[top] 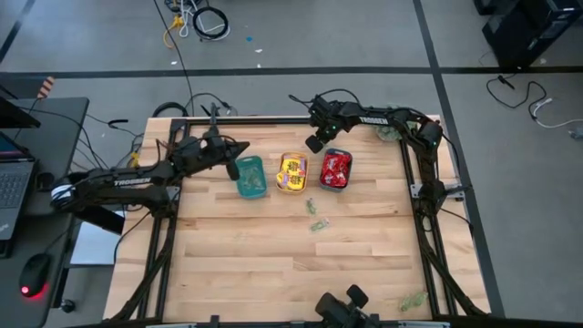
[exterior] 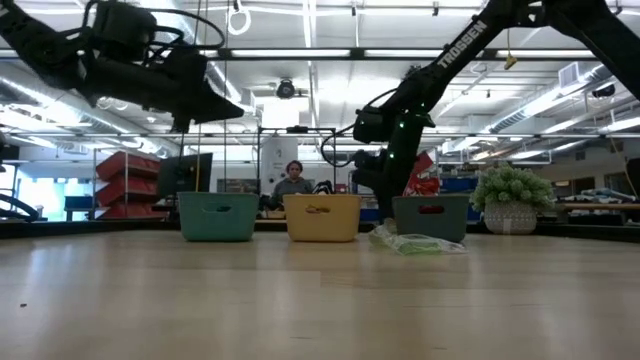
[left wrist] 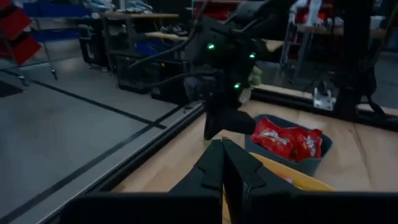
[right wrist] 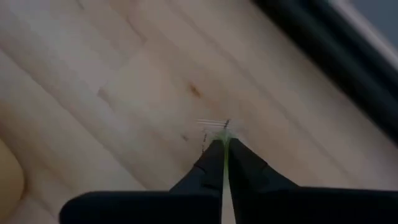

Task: Sort candy
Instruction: Put the green gummy into the green bin

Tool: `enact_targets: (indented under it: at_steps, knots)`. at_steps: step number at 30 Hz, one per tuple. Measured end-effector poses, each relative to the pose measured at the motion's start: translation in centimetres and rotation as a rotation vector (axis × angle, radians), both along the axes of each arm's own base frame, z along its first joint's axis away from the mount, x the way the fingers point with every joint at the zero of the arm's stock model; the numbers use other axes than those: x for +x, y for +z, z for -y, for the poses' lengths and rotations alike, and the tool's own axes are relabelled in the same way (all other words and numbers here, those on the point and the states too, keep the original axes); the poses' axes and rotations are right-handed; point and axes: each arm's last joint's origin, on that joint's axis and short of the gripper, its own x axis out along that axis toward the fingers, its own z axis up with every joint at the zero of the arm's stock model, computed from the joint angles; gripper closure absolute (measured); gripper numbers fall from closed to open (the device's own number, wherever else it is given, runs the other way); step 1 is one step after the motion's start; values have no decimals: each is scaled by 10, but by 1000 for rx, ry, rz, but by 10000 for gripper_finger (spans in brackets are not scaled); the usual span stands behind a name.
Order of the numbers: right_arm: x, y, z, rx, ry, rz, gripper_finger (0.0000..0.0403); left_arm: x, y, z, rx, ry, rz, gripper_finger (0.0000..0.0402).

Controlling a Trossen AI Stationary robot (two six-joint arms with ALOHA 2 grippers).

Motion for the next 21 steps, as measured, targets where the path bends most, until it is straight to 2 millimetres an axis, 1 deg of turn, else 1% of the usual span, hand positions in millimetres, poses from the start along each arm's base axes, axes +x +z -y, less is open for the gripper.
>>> enact_targets:
  at_steps: [2,5,8,11,13,16,18,21]
  knots:
    - [0,8,-1,-20,-1,17,390,-4,-3,1,10,14,27,399]
    - [1,30,-6,-84,-13,57,399,-8,-5,3,33,22,71,399]
    - [11,54,-24,-143,-8,139,400,-11,-9,4,42,26,89,399]
    - [29,75,-54,-177,43,252,401,-13,-10,4,47,32,103,399]
    - [45,85,-78,-192,84,338,402,-13,-10,4,49,37,102,399]
    - [67,93,-110,-207,143,472,402,-13,-8,3,62,61,118,398]
    - [79,99,-129,-213,174,560,402,-14,-6,2,71,84,131,398]
    - [94,103,-152,-243,190,662,402,-15,-4,1,98,125,142,398]
